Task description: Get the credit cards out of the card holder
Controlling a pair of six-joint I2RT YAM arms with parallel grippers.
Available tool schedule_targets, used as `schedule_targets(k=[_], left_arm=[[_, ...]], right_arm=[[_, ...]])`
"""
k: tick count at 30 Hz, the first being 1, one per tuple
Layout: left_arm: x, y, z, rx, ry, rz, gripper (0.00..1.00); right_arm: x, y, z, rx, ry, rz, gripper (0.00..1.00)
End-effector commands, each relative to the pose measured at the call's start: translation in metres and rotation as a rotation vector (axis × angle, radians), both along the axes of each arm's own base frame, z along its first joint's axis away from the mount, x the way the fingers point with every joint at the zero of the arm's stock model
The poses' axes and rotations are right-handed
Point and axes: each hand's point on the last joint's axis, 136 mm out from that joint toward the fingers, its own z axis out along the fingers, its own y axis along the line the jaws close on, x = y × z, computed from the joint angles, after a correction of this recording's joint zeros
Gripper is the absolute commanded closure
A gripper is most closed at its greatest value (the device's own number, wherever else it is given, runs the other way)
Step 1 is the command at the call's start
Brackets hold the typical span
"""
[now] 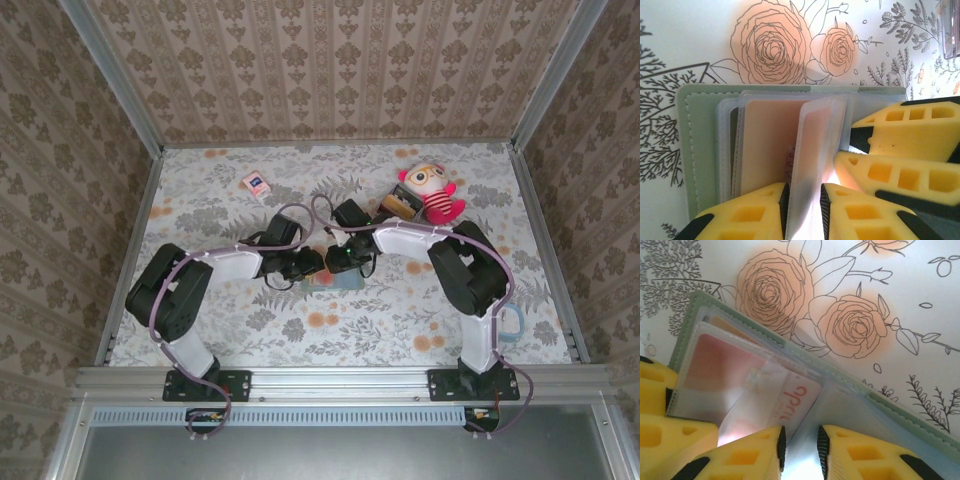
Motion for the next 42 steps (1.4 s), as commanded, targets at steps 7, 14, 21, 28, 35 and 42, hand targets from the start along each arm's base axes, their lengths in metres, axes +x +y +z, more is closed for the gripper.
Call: schedule_targets(k=[7,14,21,28,35,42], left_arm=[[-0.005,-0.011,0.027,-0.085,-0.055,-0.058,0.74],[-0.010,-0.030,0.042,-0.119,-0.086,-0.061,0.72],[-0.020,-0.063,0.051,-0.108,-0.108,-0.108,0.57],[-0.015,-0.071,0.052,-0.075,-0.120,-0.092,0.44],[0.000,-0.034,0.052,0.033,-0.134,-0.035,0.46],[0.001,-0.009,0.033,0.071,-0.080,-0.011,0.63]], right_arm=[[-0.014,-0.032,0.058,0.122,0.009,-0.113,0.54],[0.007,-0.090,0.084,0.228,-0.146,-0.375,0.43],[0.003,-0.109,0.088,0.286,-0.204,-0.468,0.42],[0.004,-0.113,0.097,0.319,-0.293,-0.482,0.41],[-0.002,-0.076,0.096,0.316,-0.317,-0.350,0.53],[-0.013,-0.037,0.073,0.223,-0.274,-0.253,0.68]])
